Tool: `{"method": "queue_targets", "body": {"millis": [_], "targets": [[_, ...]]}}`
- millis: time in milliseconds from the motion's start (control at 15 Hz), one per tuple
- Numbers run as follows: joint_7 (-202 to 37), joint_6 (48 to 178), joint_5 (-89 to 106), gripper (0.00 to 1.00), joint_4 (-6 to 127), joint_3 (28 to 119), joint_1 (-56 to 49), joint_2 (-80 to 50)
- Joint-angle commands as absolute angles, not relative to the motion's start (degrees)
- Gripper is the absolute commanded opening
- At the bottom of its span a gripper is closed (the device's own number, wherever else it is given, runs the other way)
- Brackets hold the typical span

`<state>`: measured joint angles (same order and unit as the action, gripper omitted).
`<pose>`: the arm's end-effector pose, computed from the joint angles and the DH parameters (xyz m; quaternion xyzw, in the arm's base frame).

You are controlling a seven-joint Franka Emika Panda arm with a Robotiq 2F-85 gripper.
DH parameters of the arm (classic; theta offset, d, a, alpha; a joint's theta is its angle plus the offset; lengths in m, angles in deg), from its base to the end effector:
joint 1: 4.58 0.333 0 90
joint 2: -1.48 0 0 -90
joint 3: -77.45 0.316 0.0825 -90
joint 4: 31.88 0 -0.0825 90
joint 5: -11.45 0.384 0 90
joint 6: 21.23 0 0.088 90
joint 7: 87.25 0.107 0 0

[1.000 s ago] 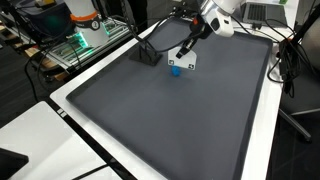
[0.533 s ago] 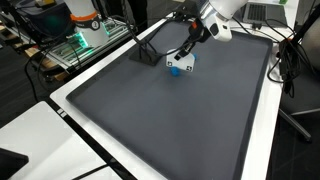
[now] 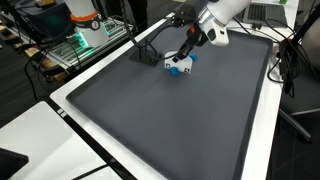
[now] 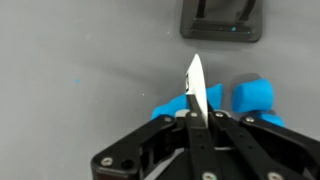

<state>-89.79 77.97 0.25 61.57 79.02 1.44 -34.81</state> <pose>0.6211 0.0633 0.2211 0.9536 0.1247 -0.2581 0.0918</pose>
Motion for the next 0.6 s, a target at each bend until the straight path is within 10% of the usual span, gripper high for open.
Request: {"method": "queue_targets", "body": {"millis": [0, 533], "targets": [[-90.75, 77.0, -1.32, 0.01, 63.65, 78.61, 1.12, -35.16], [-91.84, 73.81, -2.23, 0.01, 64.33, 78.47, 1.19, -34.42]]}}
